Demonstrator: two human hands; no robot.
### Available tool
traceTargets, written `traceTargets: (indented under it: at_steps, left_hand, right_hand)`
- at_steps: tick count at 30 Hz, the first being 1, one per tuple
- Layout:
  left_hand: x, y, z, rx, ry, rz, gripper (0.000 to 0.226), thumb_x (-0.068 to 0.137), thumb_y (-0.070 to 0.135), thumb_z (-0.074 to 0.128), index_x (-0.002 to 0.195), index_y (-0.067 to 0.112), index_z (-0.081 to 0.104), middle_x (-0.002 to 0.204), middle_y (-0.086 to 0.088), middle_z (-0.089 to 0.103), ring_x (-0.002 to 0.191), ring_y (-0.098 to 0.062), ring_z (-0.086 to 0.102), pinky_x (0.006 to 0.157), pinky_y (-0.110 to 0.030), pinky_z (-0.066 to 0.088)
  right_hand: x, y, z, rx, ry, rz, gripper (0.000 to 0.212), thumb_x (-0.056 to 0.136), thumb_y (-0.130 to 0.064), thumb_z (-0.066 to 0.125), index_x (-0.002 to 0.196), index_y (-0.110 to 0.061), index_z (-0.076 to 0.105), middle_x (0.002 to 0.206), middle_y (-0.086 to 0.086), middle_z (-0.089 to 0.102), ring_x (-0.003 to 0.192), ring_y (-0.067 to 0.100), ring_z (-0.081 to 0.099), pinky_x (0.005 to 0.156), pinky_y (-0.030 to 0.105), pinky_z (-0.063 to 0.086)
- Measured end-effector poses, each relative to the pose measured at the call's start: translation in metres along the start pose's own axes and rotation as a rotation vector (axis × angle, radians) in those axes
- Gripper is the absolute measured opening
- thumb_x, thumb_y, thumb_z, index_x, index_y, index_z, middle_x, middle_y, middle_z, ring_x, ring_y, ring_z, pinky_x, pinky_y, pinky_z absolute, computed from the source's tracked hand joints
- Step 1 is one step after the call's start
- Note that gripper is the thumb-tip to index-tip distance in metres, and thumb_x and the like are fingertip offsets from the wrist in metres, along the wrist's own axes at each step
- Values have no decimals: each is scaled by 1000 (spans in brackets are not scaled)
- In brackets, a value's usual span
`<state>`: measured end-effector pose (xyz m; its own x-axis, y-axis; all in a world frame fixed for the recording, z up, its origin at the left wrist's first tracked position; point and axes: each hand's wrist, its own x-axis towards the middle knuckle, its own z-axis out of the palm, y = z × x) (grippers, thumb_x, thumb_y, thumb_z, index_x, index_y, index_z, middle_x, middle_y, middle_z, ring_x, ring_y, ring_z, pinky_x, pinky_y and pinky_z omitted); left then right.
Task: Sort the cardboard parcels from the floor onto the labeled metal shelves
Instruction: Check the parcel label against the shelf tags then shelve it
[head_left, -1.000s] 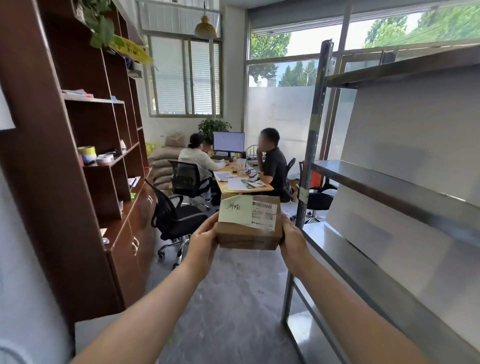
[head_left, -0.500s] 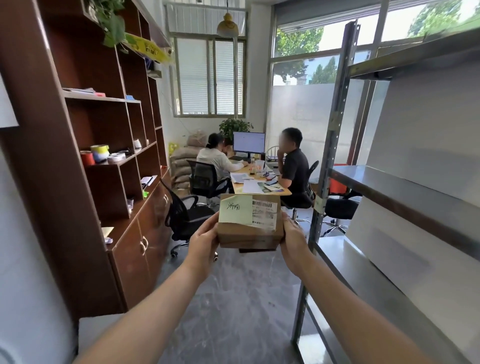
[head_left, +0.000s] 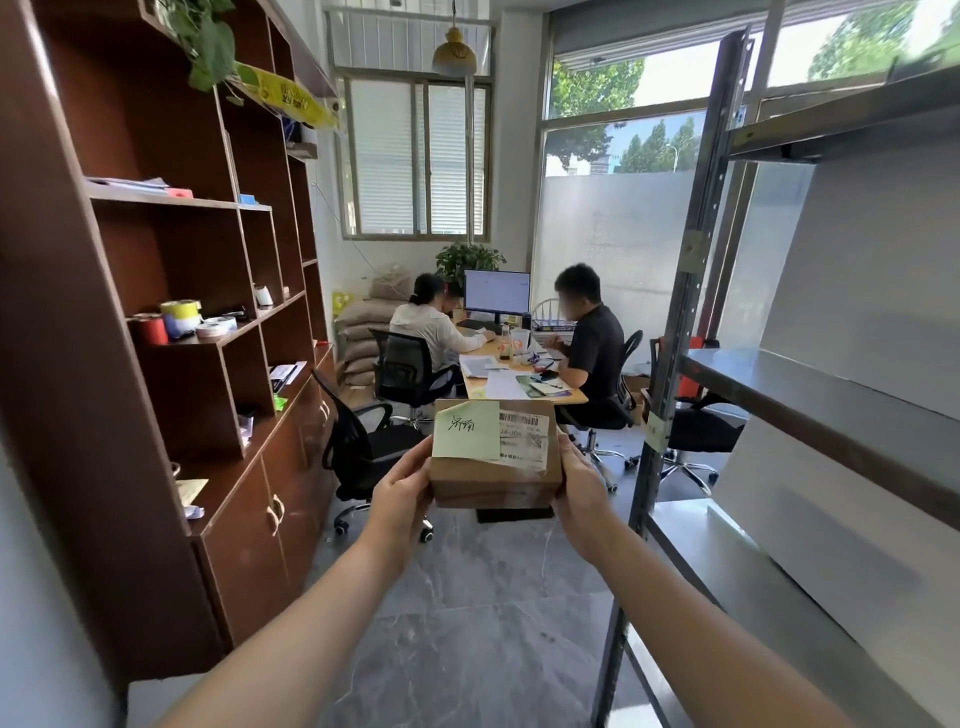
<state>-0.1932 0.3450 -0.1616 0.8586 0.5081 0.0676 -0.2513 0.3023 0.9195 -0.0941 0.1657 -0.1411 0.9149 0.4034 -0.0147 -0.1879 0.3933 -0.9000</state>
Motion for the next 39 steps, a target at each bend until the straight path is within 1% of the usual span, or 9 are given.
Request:
traceTargets:
  at_steps: [3, 8, 12, 15, 17, 22, 29, 34, 39]
  left_hand:
    - [23, 1, -5, -1, -21, -9, 38, 101, 6, 49, 136, 17, 61, 124, -7, 72, 113, -22, 67, 77, -24, 55]
    - [67, 9, -16, -9, -71, -17, 38, 102, 6, 48, 136, 16, 61, 125, -8, 72, 118, -26, 65, 82, -29, 54]
    - [100, 16, -25, -20, -108, -19, 38, 101, 5, 49, 135, 16, 62, 123, -8, 73, 116, -25, 65, 84, -30, 52]
    - [125, 20, -35, -33, -127, -29, 37, 101, 6, 50, 133, 16, 63, 120, -6, 74, 116, -24, 66, 86, -31, 52]
    - [140, 22, -43, -32, -149, -29, 37, 101, 6, 50, 133, 17, 63, 122, -7, 73, 120, -26, 65, 92, -34, 51]
    - [170, 22, -57, -21, -200, -41, 39, 101, 5, 48, 136, 16, 61, 125, -9, 71, 122, -29, 63, 109, -47, 45]
    - [191, 15, -70, -44, -185, -55, 38, 99, 4, 52, 134, 15, 62, 123, -8, 73, 119, -25, 65, 92, -33, 51]
    - [212, 11, -69, -36, -157, -67, 38, 99, 4, 52, 135, 15, 62, 122, -8, 73, 118, -25, 66, 88, -31, 51]
    - [233, 4, -57, -31, -147, -69, 37, 100, 6, 54, 135, 15, 62, 125, -10, 71, 122, -29, 63, 107, -45, 47]
  right_hand:
    - [15, -1, 8, 11, 12, -7, 37, 107, -30, 36, 133, -20, 60, 124, 9, 70, 107, 22, 68, 91, 38, 55]
    - [45, 5, 25, -34, 43, -23, 35, 106, -34, 37, 112, -22, 69, 114, 7, 74, 103, 21, 70, 98, 42, 53]
    - [71, 7, 40, -40, 73, -63, 37, 107, -29, 34, 130, -17, 61, 122, 10, 71, 101, 18, 71, 70, 25, 59]
    - [90, 12, 51, -39, 66, -72, 41, 108, -28, 32, 139, -16, 56, 128, 11, 68, 105, 20, 70, 66, 23, 59]
    - [101, 15, 58, -28, 55, -86, 41, 108, -26, 31, 141, -15, 54, 128, 12, 68, 97, 16, 72, 63, 23, 59]
    - [121, 26, 71, -2, 72, -100, 42, 108, -26, 31, 141, -14, 53, 129, 14, 67, 94, 17, 72, 63, 26, 59]
    - [147, 36, 78, -21, 85, -77, 41, 108, -28, 32, 142, -15, 53, 125, 13, 69, 85, 15, 76, 58, 26, 59]
    - [170, 44, 78, -43, 125, -54, 41, 107, -33, 35, 141, -18, 54, 124, 8, 71, 101, 19, 73, 66, 25, 59]
    - [199, 40, 66, -29, 132, -48, 40, 108, -29, 35, 138, -17, 56, 125, 10, 69, 106, 22, 70, 68, 27, 58]
